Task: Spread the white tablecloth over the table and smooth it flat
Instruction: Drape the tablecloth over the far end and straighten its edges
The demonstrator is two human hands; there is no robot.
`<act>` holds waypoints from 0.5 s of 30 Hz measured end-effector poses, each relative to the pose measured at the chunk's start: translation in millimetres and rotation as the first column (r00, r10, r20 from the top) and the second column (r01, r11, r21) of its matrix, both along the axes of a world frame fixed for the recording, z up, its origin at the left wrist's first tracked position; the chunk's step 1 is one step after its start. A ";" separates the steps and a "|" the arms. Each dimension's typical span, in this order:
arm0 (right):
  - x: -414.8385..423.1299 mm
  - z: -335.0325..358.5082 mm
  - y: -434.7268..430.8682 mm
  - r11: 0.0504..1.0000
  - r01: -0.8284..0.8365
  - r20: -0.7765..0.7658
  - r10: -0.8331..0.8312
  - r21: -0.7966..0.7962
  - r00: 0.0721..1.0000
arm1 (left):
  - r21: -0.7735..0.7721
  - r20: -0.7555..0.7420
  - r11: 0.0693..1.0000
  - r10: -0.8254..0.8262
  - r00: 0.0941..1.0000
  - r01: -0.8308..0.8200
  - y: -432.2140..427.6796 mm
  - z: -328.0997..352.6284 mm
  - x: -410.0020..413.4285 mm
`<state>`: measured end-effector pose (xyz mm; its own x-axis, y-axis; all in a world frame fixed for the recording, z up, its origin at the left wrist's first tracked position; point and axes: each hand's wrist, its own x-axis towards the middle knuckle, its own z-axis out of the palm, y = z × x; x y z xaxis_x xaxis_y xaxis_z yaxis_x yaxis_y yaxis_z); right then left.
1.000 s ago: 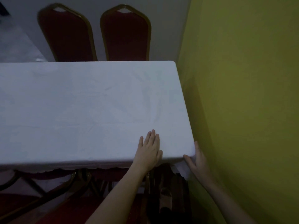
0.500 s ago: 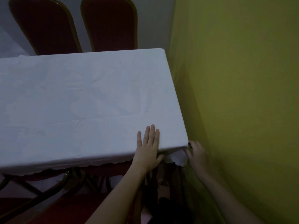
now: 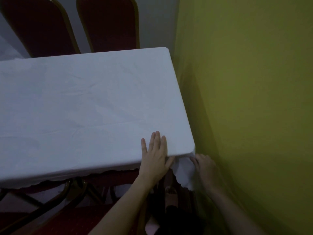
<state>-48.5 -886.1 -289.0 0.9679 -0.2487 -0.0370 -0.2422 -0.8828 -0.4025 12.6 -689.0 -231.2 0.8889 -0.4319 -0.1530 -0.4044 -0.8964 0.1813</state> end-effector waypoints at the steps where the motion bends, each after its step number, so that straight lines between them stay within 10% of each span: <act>1: 0.6 2.8 -1.4 1.000 -0.014 -0.024 0.014 0.012 1.000 | -0.018 0.017 1.000 -0.014 1.000 0.014 -1.4 2.1 4.6; 7: 8.1 10.9 2.9 0.988 0.021 -0.169 0.005 0.154 0.986 | -0.020 -0.028 0.996 -0.082 0.996 0.082 -1.5 -5.4 21.1; 15: 9.8 7.7 0.3 0.935 0.061 0.051 -0.084 0.348 0.995 | -0.001 -0.029 0.996 -0.086 0.996 0.086 -0.3 -6.2 20.4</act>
